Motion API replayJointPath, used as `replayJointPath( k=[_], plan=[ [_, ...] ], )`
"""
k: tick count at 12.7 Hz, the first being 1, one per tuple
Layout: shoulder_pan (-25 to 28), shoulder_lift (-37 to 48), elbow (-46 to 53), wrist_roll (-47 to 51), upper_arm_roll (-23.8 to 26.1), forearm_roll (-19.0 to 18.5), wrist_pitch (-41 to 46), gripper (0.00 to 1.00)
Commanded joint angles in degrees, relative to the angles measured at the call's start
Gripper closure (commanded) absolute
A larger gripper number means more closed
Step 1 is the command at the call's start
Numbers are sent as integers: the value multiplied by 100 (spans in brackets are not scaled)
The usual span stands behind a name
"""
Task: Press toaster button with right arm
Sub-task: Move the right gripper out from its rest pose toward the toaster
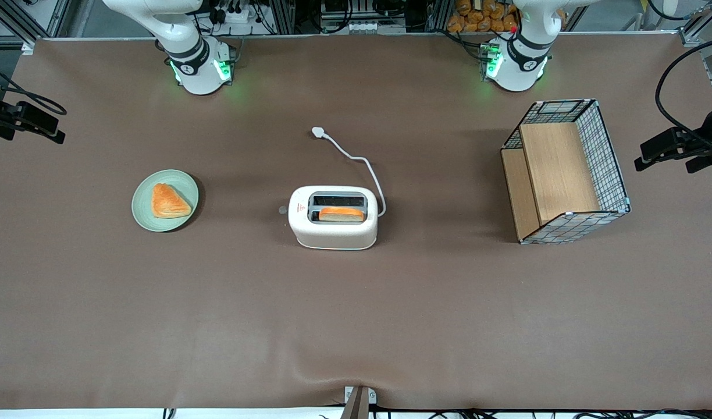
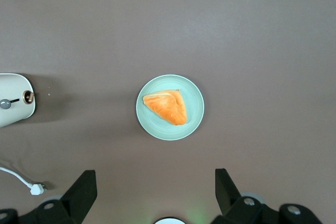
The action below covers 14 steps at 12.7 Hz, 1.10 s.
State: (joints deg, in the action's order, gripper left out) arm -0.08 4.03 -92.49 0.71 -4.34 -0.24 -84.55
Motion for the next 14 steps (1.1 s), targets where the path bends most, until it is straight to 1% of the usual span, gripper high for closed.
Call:
replayJointPath(
  k=[1, 7, 11, 12, 14],
  plan=[
    [-9, 1, -6, 16, 3, -29, -34, 0],
    [34, -103, 47, -27, 21, 24, -44, 0],
    [367, -367, 38, -19, 39, 33, -61, 0],
    [525, -455, 38, 16, 39, 111, -61, 0],
    [623, -674, 38, 43, 39, 540, -61, 0]
  ],
)
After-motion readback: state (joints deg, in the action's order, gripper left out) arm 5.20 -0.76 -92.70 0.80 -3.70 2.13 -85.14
